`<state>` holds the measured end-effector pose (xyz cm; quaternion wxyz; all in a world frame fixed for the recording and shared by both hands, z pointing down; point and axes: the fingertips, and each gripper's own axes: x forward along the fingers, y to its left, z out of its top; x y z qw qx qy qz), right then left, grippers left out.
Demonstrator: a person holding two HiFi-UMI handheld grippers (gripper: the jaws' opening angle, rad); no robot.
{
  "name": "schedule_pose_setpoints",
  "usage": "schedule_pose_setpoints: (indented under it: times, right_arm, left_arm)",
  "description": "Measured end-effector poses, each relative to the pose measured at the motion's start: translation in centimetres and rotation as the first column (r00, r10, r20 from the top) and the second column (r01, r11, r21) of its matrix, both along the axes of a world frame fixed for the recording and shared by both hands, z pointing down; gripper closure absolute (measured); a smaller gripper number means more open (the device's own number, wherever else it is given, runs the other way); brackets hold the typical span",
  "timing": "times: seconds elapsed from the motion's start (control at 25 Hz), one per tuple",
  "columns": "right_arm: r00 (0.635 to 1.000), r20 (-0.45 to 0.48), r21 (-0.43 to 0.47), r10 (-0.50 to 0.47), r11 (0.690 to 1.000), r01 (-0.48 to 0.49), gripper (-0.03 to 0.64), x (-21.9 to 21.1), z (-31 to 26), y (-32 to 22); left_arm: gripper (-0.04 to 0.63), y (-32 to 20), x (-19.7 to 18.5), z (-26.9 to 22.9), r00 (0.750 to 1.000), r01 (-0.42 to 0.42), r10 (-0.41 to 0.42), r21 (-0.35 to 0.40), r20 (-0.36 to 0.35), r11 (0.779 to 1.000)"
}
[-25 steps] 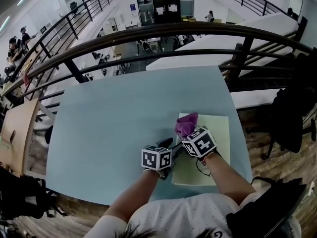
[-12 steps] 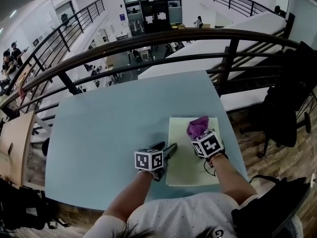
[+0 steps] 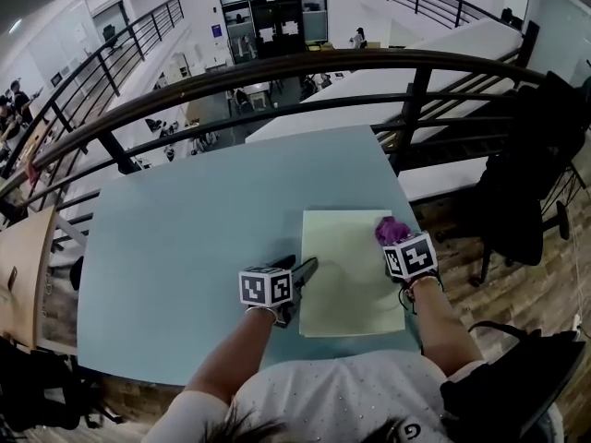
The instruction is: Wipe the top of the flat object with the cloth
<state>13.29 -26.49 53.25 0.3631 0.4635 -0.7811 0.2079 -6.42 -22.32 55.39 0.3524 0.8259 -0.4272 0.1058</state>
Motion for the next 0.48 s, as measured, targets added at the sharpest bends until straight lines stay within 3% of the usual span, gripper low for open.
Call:
schedule_pose_setpoints:
  times: [0.36,0.48]
  right_arm:
    - [0.999,-0.013,0.008,0.042,0.999,-0.042,0.584,0.4,-0.9,0.2]
    - [0.990,0.128,0.038,-0.052,0.998,0.047,0.583,-4.4,-2.9,0.5]
  left_arm:
    - [0.316,0.3,0.1,-0.1,1.000,0.002,-0.002,0.006,0.002,1.000]
    - [0.316,0.5,0.1,-0.4,1.000,0.005,-0.005,0.014,0.001,1.000]
